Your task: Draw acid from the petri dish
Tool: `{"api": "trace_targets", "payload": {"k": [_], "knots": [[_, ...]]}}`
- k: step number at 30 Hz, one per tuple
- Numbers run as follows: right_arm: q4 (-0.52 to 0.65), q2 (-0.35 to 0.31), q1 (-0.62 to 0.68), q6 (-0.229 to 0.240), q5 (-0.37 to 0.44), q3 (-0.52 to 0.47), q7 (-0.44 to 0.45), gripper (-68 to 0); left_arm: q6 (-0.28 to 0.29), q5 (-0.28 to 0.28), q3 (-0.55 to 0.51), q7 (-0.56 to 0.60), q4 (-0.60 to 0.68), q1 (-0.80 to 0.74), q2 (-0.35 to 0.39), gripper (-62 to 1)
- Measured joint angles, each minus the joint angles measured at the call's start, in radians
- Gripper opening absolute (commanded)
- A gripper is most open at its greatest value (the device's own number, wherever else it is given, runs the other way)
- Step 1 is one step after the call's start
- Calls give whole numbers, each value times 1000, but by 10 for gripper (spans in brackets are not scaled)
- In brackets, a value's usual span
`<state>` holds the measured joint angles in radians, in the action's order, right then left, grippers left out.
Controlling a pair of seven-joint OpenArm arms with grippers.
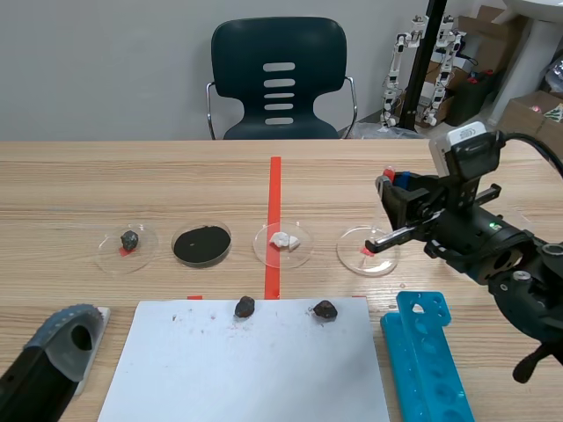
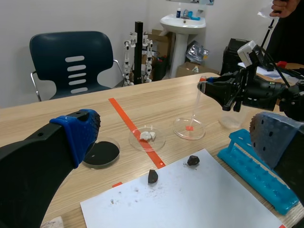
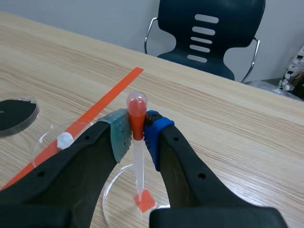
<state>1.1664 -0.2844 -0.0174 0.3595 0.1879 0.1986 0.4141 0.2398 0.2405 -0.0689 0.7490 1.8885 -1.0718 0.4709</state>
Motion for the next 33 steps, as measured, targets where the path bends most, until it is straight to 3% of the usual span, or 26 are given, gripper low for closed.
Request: {"api": "trace_targets", "payload": {"k": [7, 9, 15, 24, 33], "knots": [[135, -13, 53, -1, 0, 0, -59, -590, 0, 0, 0, 0, 0, 0, 0, 14], [178, -13, 76, -21, 0, 0, -80, -590, 0, 0, 0, 0, 0, 0, 0, 14], [344, -13, 183, -136, 0, -2, -103, -590, 0, 0, 0, 0, 0, 0, 0, 14], [686, -13, 432, -287, 0, -2, -187, -590, 0, 0, 0, 0, 0, 0, 0, 14], [868, -18, 729, -290, -4, -55, -149, -590, 0, 0, 0, 0, 0, 0, 0, 14]]}}
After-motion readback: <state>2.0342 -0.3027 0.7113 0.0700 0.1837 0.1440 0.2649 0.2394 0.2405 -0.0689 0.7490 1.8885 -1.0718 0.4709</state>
